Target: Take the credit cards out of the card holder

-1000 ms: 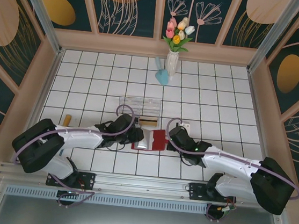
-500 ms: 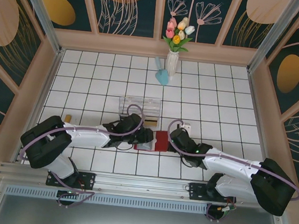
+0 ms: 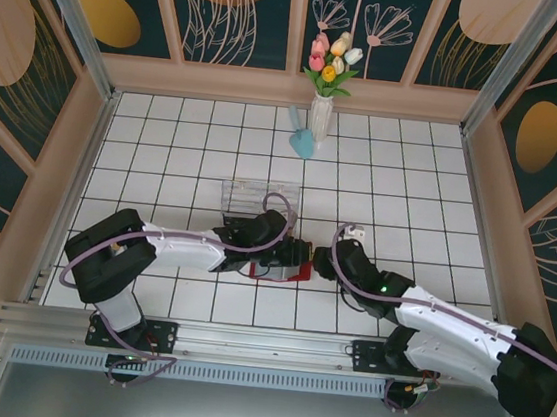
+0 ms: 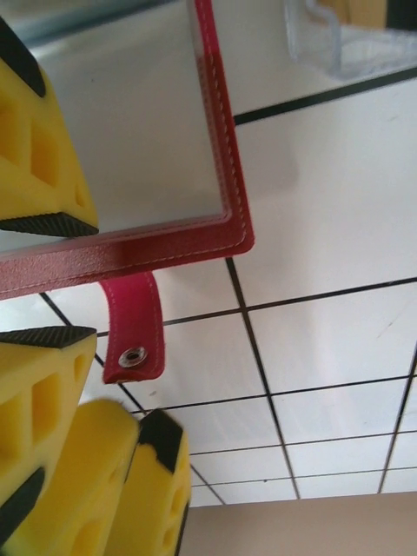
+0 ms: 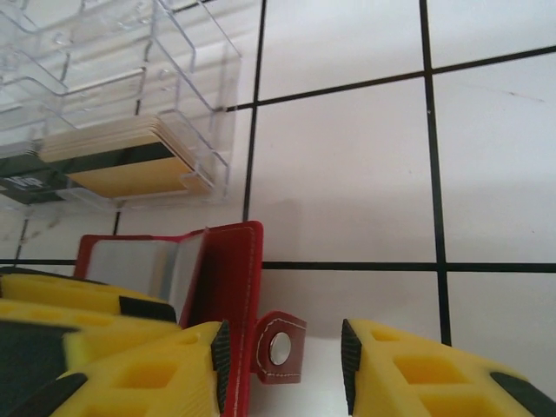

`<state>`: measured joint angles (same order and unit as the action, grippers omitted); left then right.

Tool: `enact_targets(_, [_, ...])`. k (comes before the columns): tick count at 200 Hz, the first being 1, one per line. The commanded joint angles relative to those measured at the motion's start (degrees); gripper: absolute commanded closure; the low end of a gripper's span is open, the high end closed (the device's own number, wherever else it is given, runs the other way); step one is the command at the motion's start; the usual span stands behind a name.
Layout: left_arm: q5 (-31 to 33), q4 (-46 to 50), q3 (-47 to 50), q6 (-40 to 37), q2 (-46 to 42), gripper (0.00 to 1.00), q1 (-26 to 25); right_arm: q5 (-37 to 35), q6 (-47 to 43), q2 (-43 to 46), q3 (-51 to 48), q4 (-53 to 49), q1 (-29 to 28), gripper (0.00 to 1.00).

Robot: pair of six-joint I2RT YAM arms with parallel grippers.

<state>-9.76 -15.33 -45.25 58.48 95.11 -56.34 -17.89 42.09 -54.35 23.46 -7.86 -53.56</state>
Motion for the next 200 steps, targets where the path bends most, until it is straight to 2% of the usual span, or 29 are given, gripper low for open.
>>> enact_targets(1, [4.04,2.45,1.32,-1.39,-3.67,0.72,-0.14,2.90,-1.63,0.31,0.30,1.81,0.39,0.61])
enact_targets(30, [2.56,0.54,3.80,-0.27,-2.04,0.83,-0.12,5.21,-2.51,-1.92,2.26,4.49,0.46,0.71])
enact_targets(46, [1.30,-1.96,5.42,1.03,-0.53,0.86,-0.15,6.81,-2.80,-3.78,3.52,5.29,1.00,0.75])
enact_targets(60, [0.65,-3.49,6.44,1.72,0.34,0.89,-0.17,8.40,-2.83,-5.55,4.28,5.94,1.90,0.84])
enact_targets(86, [0.35,-3.52,7.02,1.86,0.83,0.89,-0.17,12.35,-2.44,-8.27,4.19,8.51,3.81,0.85])
enact_targets(116, [2.23,-1.01,6.94,1.08,-1.76,0.85,-0.11,15.67,-1.80,-13.34,3.99,10.21,5.46,0.86])
enact_targets(154, [7.65,5.85,6.45,-0.25,-7.82,0.70,-0.08,16.73,-1.30,-18.94,2.77,11.43,6.53,0.89])
enact_targets(165, [9.77,8.41,6.50,-0.47,-9.21,0.55,0.01,16.42,-1.41,-19.96,2.69,11.42,6.54,0.90])
enact_targets(171, [10.85,9.67,6.64,-0.51,-9.77,0.51,0.14,16.41,-1.53,-20.40,2.60,11.53,6.59,0.90])
enact_targets(200, [12.04,12.12,8.44,0.20,-9.84,0.50,2.10,15.94,-1.92,-21.41,2.55,11.55,6.60,0.90])
